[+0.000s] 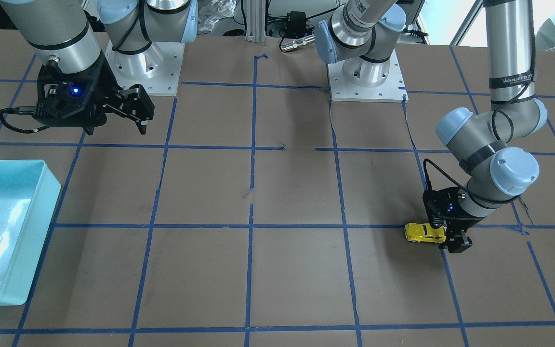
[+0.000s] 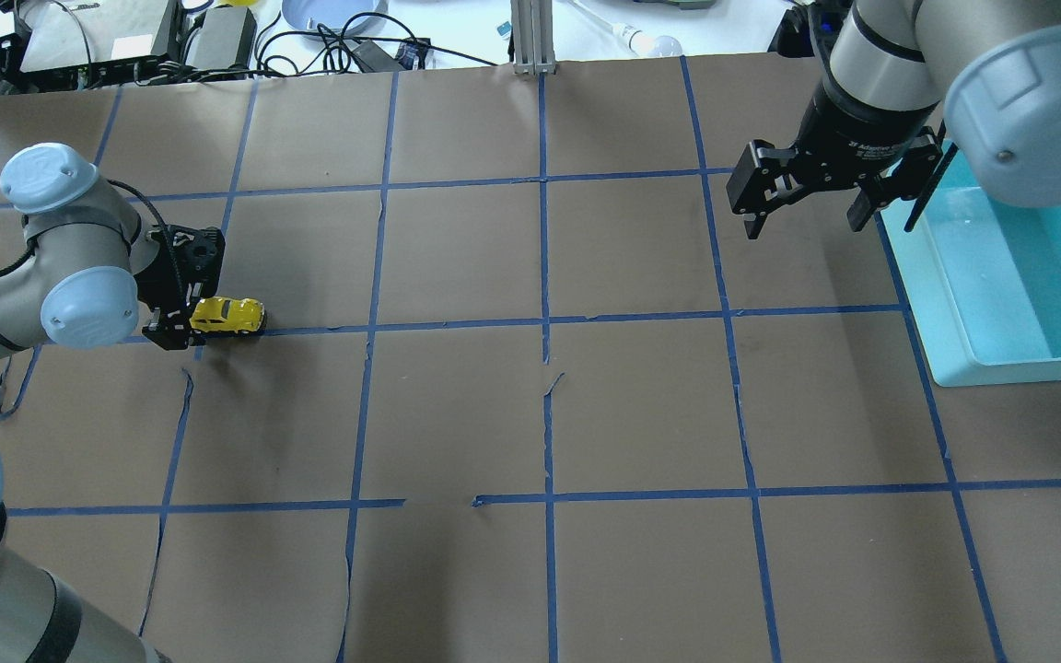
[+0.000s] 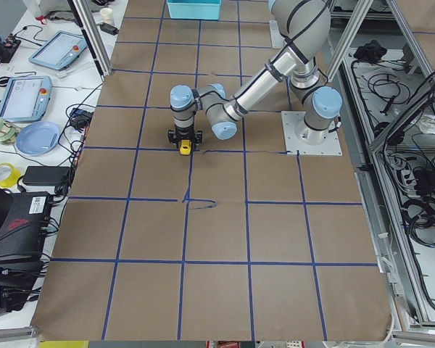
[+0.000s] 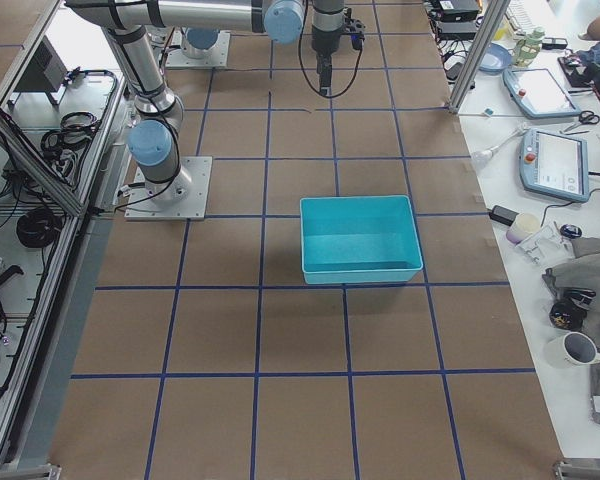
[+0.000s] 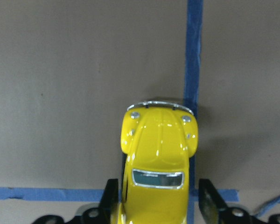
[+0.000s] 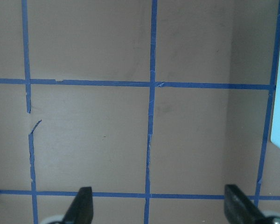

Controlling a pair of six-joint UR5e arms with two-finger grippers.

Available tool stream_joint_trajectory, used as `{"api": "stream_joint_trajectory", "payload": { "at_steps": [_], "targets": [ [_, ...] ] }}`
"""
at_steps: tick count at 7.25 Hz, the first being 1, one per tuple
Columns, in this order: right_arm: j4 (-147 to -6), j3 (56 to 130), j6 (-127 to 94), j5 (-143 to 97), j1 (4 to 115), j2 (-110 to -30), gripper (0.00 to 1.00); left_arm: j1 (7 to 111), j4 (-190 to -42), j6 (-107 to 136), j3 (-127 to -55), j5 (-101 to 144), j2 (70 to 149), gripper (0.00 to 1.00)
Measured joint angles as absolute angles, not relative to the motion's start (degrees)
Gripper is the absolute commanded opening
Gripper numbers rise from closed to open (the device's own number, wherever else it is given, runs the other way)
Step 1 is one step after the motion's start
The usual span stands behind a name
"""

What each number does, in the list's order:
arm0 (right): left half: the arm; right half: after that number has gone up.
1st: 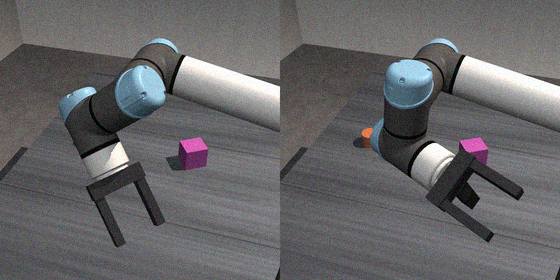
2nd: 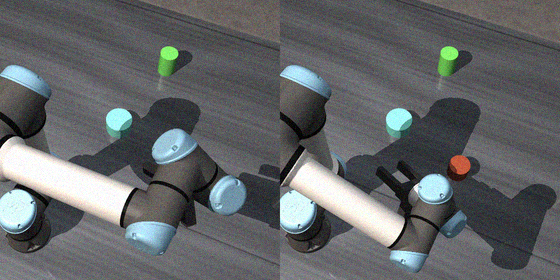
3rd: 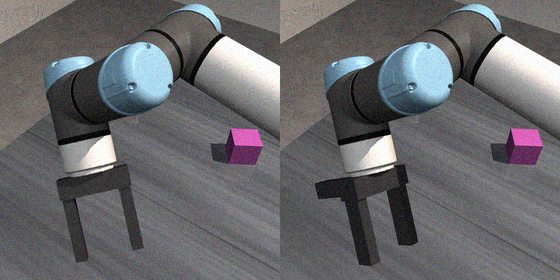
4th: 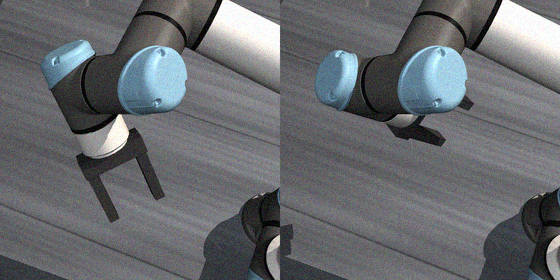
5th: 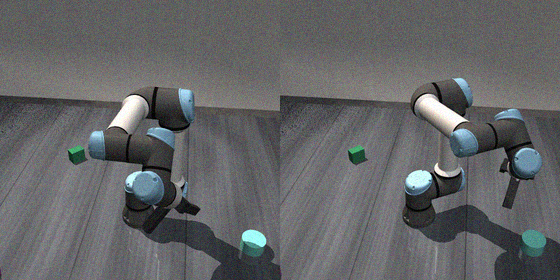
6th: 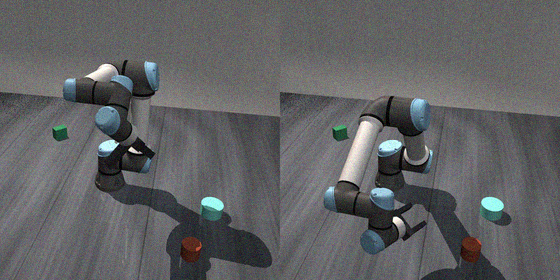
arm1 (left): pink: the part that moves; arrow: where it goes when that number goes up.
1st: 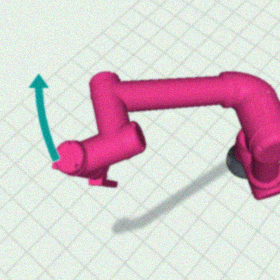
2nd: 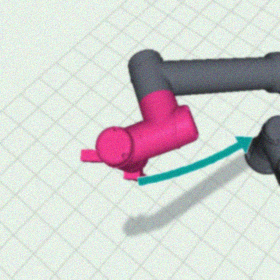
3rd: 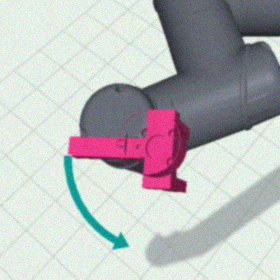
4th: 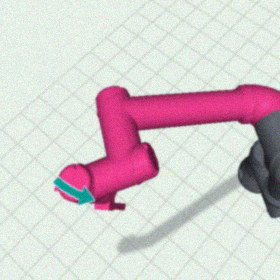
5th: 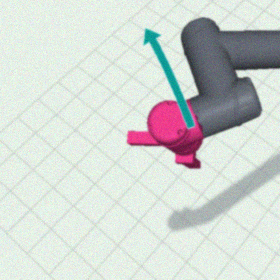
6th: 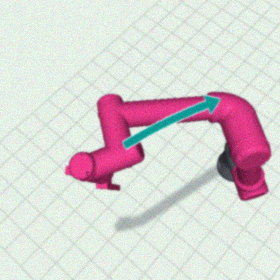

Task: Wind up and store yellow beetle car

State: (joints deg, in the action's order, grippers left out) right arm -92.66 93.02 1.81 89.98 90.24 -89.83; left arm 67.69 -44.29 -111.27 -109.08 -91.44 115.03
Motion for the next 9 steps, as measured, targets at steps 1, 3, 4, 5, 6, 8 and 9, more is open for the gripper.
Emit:
{"api": "stream_joint_trajectory", "payload": {
  "at_steps": [1, 3, 4, 5, 6, 8, 9],
  "targets": [
    [-92.69, 93.05, 1.81, 89.96, 90.25, -89.85, 1.00, 67.68, -44.29, -111.25, -109.08, -91.36, 114.96, 1.00],
    [-92.72, 93.07, 1.81, 89.99, 90.21, -89.86, 1.00, 67.69, -44.32, -111.05, -109.01, -91.12, 114.56, 1.00],
    [-92.72, 93.08, 1.80, 90.00, 90.19, -89.84, 1.00, 67.75, -44.35, -110.95, -108.90, -91.06, 114.33, 1.00],
    [-92.74, 93.07, 1.82, 89.99, 90.19, -89.83, 1.00, 68.04, -44.48, -110.67, -108.63, -91.03, 114.11, 1.00],
    [-92.78, 93.08, 1.82, 89.96, 90.22, -89.84, 1.00, 68.79, -44.85, -109.19, -108.16, -91.05, 113.46, 1.00],
    [-92.75, 93.13, 1.81, 89.99, 90.23, -89.90, 1.00, 73.16, -49.57, -100.60, -105.79, -91.21, 110.25, 1.00],
    [-92.74, 93.15, 1.78, 90.00, 90.24, -89.90, 1.00, 76.58, -54.59, -93.11, -102.85, -91.21, 108.37, 1.00]
  ]
}}
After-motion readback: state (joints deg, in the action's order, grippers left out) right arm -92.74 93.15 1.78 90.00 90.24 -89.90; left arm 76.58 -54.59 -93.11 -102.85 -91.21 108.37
